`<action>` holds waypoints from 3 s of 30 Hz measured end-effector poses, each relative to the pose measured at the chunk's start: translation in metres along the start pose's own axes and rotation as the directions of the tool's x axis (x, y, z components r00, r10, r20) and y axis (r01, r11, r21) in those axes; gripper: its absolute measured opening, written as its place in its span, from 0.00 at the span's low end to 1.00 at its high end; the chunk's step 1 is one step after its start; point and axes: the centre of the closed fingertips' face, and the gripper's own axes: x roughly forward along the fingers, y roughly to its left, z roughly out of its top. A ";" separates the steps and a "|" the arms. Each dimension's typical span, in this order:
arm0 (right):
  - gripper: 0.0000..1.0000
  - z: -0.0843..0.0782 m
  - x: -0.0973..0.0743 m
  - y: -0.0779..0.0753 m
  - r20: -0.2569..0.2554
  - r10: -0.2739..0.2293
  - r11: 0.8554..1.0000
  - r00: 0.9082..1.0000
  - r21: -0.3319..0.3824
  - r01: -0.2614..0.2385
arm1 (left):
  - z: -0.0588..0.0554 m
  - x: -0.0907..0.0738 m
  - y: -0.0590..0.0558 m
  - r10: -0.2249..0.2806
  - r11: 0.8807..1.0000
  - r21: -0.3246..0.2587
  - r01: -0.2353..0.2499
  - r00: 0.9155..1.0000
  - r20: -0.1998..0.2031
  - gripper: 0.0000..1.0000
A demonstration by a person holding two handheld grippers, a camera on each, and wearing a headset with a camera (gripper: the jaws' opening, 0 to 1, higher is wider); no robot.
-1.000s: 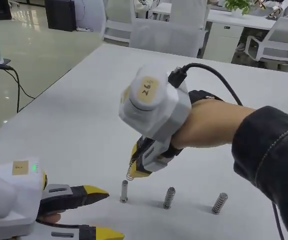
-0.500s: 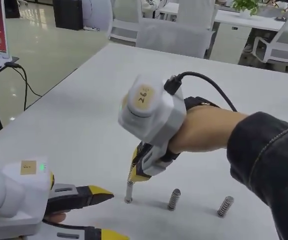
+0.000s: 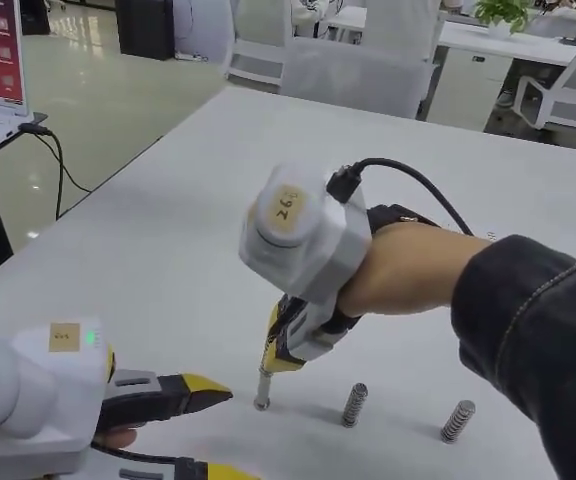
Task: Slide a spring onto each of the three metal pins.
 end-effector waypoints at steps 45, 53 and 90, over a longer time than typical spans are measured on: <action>0.08 -0.017 0.049 0.011 -0.058 0.060 0.997 0.997 0.047 -0.057 | -0.003 -0.001 0.004 0.010 1.000 -0.007 -0.010 1.000 -0.003 0.46; 0.08 -0.015 0.050 0.011 -0.051 0.058 0.997 0.997 0.052 -0.055 | -0.003 -0.001 0.004 0.010 1.000 -0.007 -0.010 1.000 -0.003 0.46; 0.29 -0.045 0.037 0.011 -0.009 0.028 0.991 1.000 0.132 -0.027 | -0.006 0.001 0.003 0.007 1.000 -0.010 -0.007 1.000 -0.019 0.47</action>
